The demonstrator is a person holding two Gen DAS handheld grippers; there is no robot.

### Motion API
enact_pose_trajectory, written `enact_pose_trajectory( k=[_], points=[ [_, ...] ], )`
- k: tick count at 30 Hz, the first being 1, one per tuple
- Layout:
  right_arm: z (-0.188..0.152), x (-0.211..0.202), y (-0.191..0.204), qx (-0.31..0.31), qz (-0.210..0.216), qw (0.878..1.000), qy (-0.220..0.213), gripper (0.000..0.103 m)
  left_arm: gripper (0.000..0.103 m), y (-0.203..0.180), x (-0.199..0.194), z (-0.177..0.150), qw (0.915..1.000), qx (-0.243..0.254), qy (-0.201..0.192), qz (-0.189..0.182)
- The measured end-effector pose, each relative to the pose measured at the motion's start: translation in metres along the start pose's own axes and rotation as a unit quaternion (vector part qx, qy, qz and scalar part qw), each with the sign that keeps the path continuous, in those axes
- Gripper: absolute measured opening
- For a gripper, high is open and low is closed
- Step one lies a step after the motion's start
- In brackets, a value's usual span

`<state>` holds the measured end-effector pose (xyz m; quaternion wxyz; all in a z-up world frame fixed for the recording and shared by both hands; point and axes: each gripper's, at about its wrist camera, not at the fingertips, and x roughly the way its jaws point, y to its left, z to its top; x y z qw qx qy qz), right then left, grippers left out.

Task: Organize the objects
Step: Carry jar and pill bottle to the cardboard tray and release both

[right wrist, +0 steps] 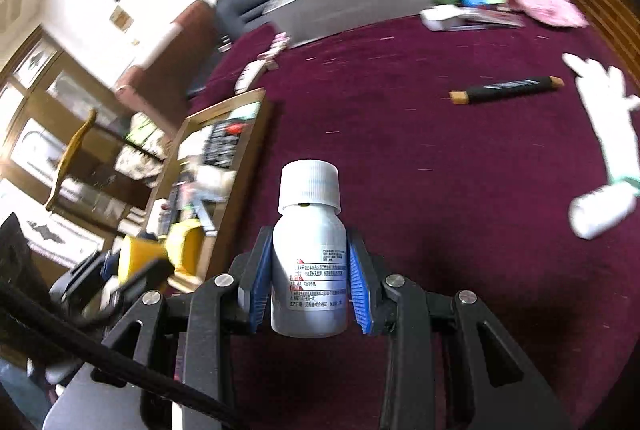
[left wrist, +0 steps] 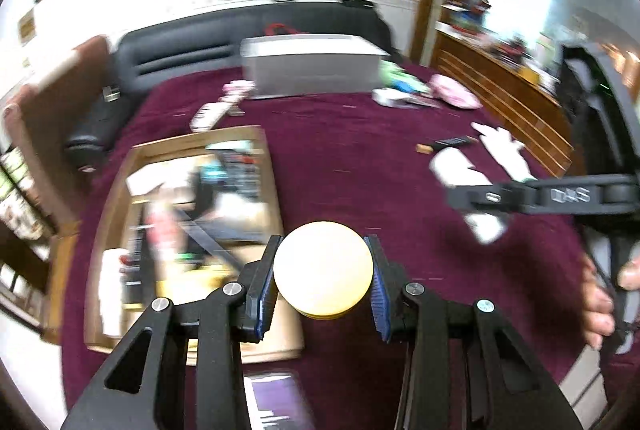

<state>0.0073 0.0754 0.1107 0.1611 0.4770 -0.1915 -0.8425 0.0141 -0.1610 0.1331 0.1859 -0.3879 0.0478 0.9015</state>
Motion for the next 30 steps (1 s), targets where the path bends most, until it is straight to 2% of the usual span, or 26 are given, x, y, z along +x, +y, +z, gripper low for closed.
enact_pose_trajectory(
  k=[7,12,20,30],
  points=[
    [0.011,0.048,0.074,-0.042,0.028,0.998,0.031,0.033,0.034,0.094,0.01,-0.004,0.9969,-0.05,0.004,0.061],
    [0.015,0.089,0.114,-0.066,0.027,0.996,0.058,0.033,0.035,0.138,0.037,-0.006,0.9937,-0.085,0.018,0.07],
    [0.005,0.155,0.143,-0.079,0.03,0.99,0.113,0.033,0.035,0.17,0.084,0.001,0.9908,-0.109,0.04,0.071],
    [0.02,0.199,0.168,-0.095,0.031,0.987,0.125,0.033,0.035,0.198,0.118,0.012,0.9867,-0.133,0.061,0.072]
  ],
)
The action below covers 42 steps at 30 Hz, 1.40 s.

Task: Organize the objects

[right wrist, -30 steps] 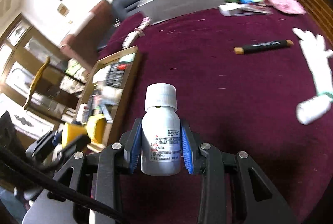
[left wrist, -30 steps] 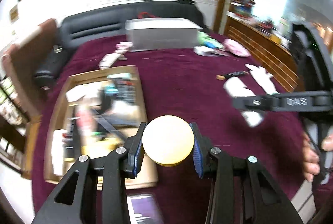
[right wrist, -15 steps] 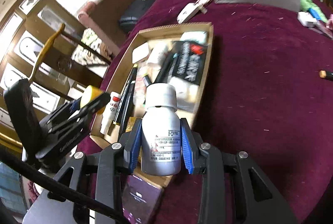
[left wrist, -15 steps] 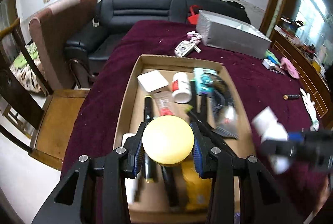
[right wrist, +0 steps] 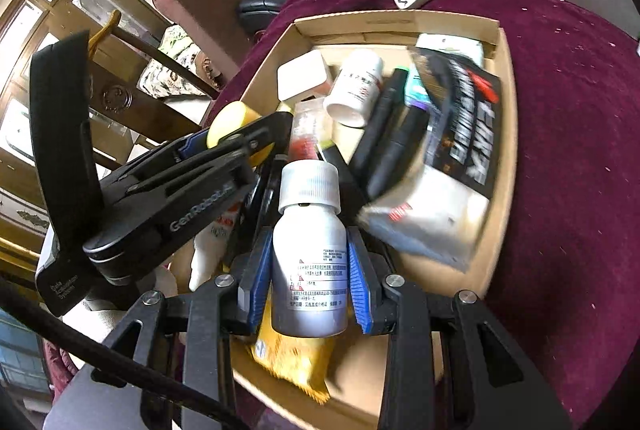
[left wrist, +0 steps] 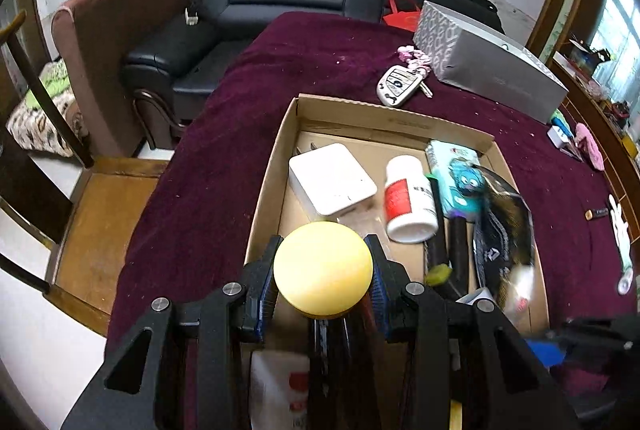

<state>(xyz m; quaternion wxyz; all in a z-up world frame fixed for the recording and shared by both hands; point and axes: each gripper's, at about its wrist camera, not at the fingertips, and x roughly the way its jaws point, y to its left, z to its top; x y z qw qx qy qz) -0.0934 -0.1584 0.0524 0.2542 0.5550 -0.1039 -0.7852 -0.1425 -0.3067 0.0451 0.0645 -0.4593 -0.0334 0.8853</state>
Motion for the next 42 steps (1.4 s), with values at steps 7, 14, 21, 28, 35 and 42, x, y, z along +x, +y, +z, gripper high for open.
enact_pose_trajectory(
  k=[7,14,21,28,35,42],
  points=[
    [0.008,0.015,0.001,-0.007,-0.005,1.0,0.001,0.033,0.035,0.003,0.007,0.009,1.0,-0.003,0.001,-0.001],
    [0.01,0.018,-0.002,-0.007,-0.002,1.0,-0.008,0.036,0.048,0.006,0.006,0.013,0.9997,-0.018,0.002,-0.018],
    [0.009,0.004,-0.005,0.009,0.019,1.0,-0.019,0.039,0.05,0.006,-0.017,0.011,0.9995,-0.022,-0.014,-0.019],
    [-0.012,-0.048,-0.004,-0.001,0.004,0.997,-0.076,0.048,0.061,-0.006,-0.077,-0.007,0.9971,-0.028,-0.07,0.009],
    [-0.053,-0.092,-0.002,-0.021,-0.046,0.989,-0.136,0.054,0.063,-0.032,-0.149,-0.045,0.9879,-0.03,-0.149,0.031],
    [-0.09,-0.118,-0.006,-0.026,-0.065,0.985,-0.156,0.054,0.064,-0.068,-0.182,-0.071,0.9833,-0.015,-0.176,0.045]
  ],
)
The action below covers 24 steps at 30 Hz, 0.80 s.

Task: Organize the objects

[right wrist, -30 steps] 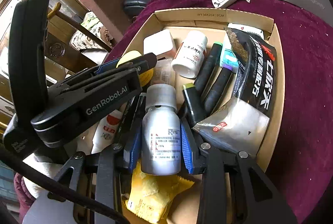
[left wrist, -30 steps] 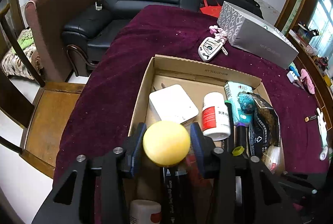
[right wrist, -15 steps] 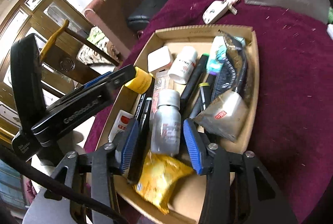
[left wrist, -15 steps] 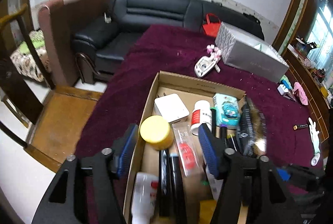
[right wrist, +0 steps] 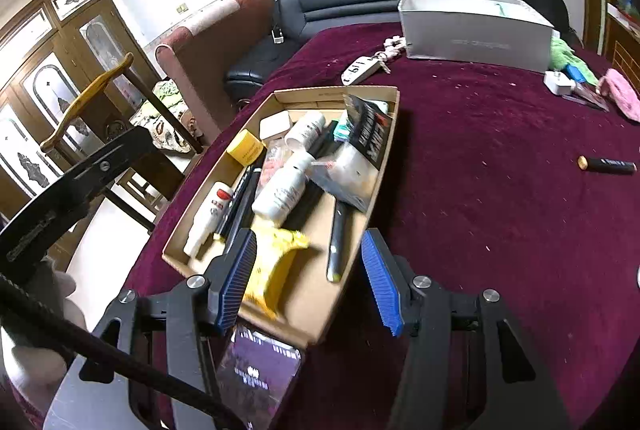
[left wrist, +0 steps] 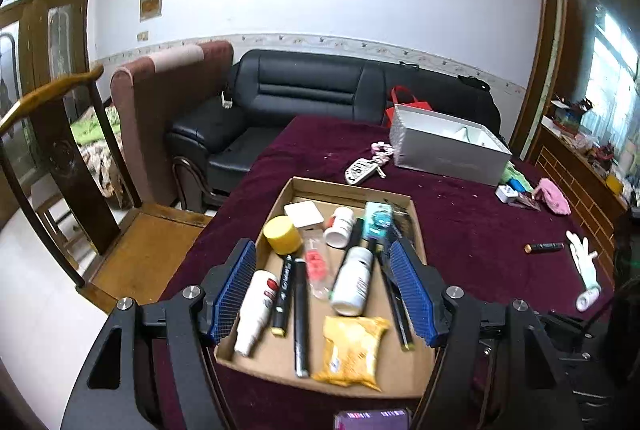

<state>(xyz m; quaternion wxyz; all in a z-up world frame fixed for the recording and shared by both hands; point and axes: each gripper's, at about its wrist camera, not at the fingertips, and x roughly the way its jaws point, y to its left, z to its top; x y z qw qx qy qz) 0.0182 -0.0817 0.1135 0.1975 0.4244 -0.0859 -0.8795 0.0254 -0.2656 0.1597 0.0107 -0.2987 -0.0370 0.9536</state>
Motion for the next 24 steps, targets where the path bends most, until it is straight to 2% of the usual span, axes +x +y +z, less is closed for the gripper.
enact_pose_trajectory(
  k=[4,12,16,19,21,22,23,24],
  points=[
    [-0.01,-0.02,-0.013,0.014,-0.002,1.0,-0.012,0.054,0.068,-0.024,-0.018,-0.006,0.9997,0.022,-0.012,-0.003],
    [-0.03,-0.057,-0.037,0.022,-0.021,0.999,-0.037,0.061,0.068,-0.063,-0.046,-0.019,0.9981,0.049,-0.038,0.001],
    [-0.041,-0.061,-0.042,0.017,-0.04,0.998,-0.037,0.061,0.068,-0.073,-0.052,-0.025,0.9974,0.053,-0.047,0.014],
    [-0.047,-0.059,-0.045,0.014,-0.058,0.998,-0.037,0.061,0.069,-0.077,-0.062,-0.03,0.9952,0.053,-0.072,0.041],
    [-0.051,-0.058,-0.045,0.007,-0.069,0.997,-0.038,0.061,0.076,-0.079,-0.072,-0.034,0.9917,0.053,-0.096,0.067],
    [-0.052,-0.057,-0.044,0.003,-0.075,0.996,-0.038,0.061,0.084,-0.079,-0.078,-0.037,0.9903,0.051,-0.107,0.073],
    [-0.053,-0.057,-0.044,0.0,-0.077,0.996,-0.038,0.061,0.097,-0.078,-0.083,-0.039,0.9893,0.044,-0.116,0.076],
    [-0.054,-0.055,-0.043,-0.002,-0.077,0.996,-0.038,0.061,0.102,-0.075,-0.088,-0.041,0.9896,0.032,-0.121,0.072]
  ],
)
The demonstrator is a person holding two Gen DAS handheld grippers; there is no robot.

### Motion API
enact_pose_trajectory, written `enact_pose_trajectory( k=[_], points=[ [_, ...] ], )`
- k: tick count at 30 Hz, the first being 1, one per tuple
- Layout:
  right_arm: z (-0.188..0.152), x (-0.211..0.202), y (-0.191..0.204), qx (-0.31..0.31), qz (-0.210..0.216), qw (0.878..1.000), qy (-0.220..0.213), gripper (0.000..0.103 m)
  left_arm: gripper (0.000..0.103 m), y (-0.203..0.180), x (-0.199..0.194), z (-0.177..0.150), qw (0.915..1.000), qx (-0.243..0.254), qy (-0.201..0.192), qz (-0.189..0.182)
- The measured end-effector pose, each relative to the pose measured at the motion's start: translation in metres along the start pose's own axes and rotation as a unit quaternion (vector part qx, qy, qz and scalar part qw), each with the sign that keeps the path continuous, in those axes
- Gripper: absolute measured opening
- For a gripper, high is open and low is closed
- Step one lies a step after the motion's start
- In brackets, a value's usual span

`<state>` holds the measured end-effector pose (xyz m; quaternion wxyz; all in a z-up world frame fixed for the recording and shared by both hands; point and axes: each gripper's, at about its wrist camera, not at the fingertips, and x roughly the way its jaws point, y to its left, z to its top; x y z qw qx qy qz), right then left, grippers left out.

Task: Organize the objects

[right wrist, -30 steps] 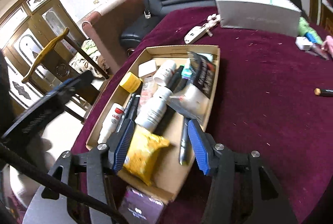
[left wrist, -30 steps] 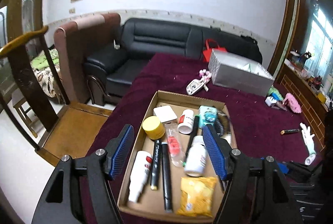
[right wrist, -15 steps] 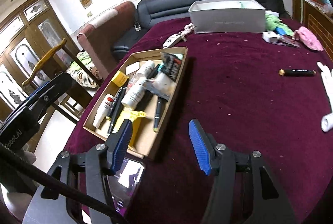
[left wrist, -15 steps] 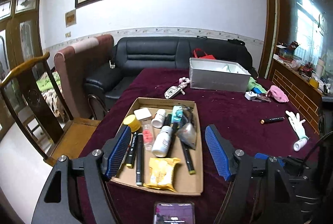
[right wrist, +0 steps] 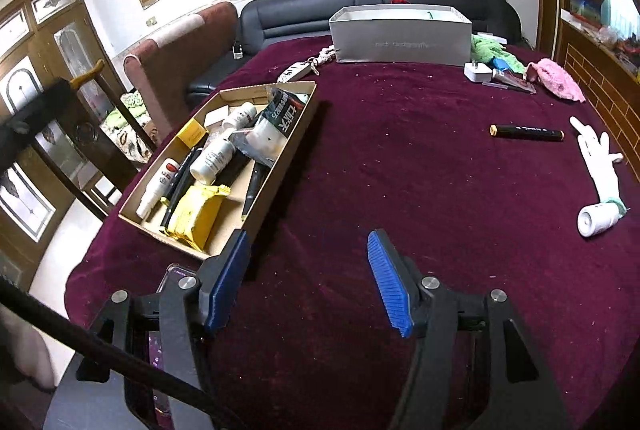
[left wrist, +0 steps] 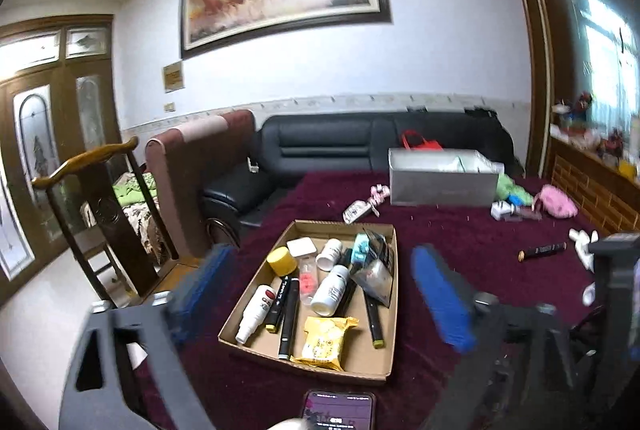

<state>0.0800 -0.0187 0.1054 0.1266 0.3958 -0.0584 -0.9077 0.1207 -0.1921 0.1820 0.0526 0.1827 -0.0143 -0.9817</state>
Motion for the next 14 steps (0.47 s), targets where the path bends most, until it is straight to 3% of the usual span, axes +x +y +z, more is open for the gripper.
enact_pose_trajectory(
  k=[5,10,14],
  points=[
    [-0.004,0.008,0.013,-0.01,0.005,1.0,0.014,0.061,0.102,0.029,0.016,-0.009,0.993,-0.072,0.07,-0.062],
    [-0.013,0.013,0.027,-0.026,0.003,0.999,0.026,0.061,0.102,0.048,0.034,-0.034,0.9899,-0.076,0.119,-0.009],
    [-0.019,0.022,0.03,-0.028,-0.01,0.999,0.04,0.061,0.102,0.055,0.043,-0.05,0.9862,-0.085,0.142,0.007]
  ],
)
